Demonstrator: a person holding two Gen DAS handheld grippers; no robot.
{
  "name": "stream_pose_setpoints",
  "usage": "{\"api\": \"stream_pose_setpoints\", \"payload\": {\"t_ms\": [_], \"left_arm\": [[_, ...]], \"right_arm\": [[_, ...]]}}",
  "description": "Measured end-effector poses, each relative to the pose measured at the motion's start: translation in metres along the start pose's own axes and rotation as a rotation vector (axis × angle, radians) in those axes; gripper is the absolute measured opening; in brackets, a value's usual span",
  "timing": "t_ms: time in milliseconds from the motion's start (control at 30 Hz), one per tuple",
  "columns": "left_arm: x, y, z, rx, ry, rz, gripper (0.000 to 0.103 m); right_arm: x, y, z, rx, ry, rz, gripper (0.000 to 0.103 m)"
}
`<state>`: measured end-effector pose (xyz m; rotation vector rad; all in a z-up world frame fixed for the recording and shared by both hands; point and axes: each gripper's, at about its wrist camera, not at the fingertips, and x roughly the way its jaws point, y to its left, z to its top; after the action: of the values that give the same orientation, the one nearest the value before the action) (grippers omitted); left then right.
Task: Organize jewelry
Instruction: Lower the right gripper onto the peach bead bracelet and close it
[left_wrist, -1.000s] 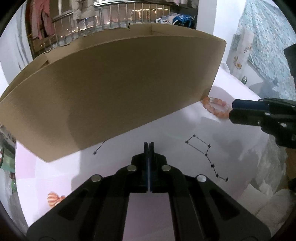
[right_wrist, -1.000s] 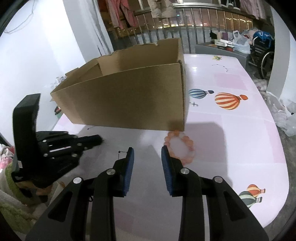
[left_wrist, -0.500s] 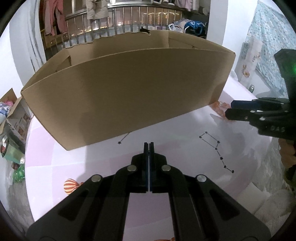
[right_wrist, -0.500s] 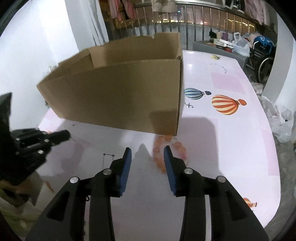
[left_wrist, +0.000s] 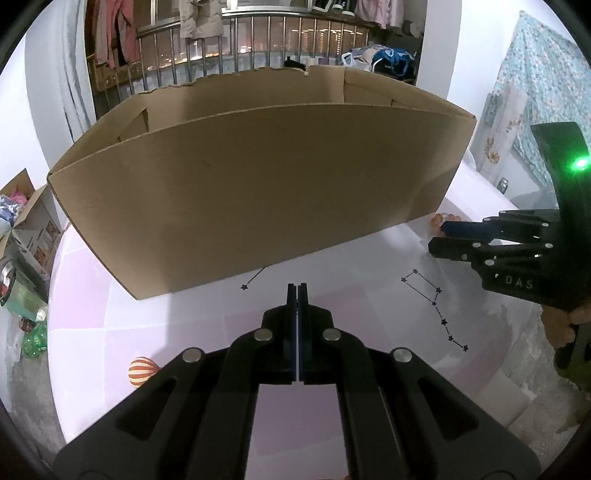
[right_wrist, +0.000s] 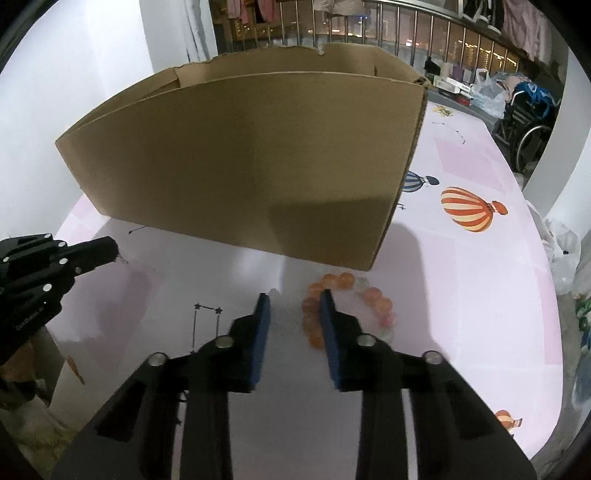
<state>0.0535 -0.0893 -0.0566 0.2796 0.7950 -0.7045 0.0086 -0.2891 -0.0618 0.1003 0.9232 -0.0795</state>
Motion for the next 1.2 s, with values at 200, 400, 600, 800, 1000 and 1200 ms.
{"api": "stream_pose_setpoints", "payload": {"t_ms": [200,400,600,800,1000,1200], "left_arm": [[0.004,-0.008,0.002,0.019,0.015,0.017,0.000],[0.003,-0.010,0.004,0.039,0.022,0.058,0.000],[-0.001,-0.006,0.006,0.035,0.019,0.092,0.000],[-0.006,-0.006,0.012,0.028,0.026,0.116,0.000],[-0.009,-0.006,0.018,0.019,0.054,0.150,0.000],[-0.009,-0.006,0.021,0.009,0.077,0.173,0.000]], "right_arm": [[-0.002,0.006,-0.005,0.005,-0.004,0.024,0.010],[-0.007,-0.005,-0.005,0.082,-0.016,0.066,0.010],[-0.020,-0.013,-0.001,0.124,-0.053,0.088,0.010],[-0.028,-0.017,0.001,0.150,-0.074,0.107,0.010],[-0.036,-0.022,0.004,0.166,-0.096,0.103,0.010],[-0.037,-0.021,0.005,0.168,-0.092,0.100,0.010]]}}
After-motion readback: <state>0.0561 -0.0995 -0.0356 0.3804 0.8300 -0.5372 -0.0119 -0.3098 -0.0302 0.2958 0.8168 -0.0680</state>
